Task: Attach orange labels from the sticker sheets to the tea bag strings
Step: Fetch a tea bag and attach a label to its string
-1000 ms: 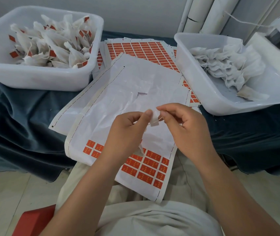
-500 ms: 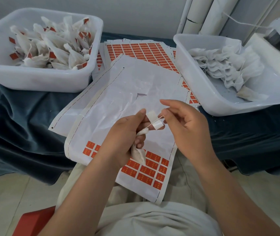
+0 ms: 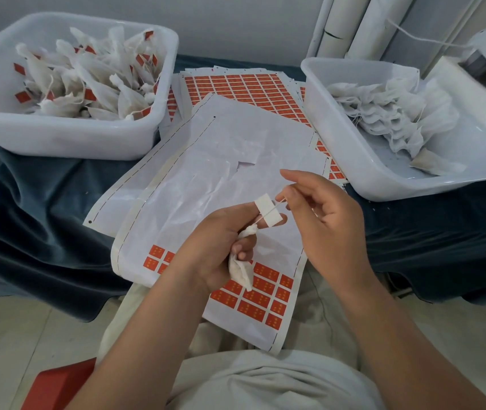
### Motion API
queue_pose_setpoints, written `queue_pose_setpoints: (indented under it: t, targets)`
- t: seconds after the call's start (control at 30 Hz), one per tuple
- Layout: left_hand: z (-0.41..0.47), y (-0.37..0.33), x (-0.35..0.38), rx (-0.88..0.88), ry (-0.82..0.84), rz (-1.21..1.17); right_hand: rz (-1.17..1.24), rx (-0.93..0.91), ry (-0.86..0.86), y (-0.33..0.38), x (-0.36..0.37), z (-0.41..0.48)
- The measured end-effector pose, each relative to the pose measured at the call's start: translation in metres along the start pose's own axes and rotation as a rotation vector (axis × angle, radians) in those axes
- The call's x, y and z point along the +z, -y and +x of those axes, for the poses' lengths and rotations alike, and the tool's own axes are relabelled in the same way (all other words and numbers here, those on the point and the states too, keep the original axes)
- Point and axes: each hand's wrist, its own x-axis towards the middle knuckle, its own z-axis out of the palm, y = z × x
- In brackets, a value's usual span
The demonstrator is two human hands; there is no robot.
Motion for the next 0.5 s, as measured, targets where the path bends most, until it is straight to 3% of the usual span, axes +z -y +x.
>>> queue_pose_setpoints:
  t: [0.3,0.43,0.5]
  targets:
    - [-0.001,-0.004,-0.002,0.079,0.048,0.059,0.029,0.083,-0.033,-0.001,-0.006,0.005]
    - [-0.002,-0.005,-0.001,0.125,0.013,0.057,0.167,0.386,0.223,0.003,-0.009,0.010]
    - [-0.001,-0.005,0.000,0.126,-0.022,0.081,0.147,0.404,0.324,0.001,-0.011,0.010]
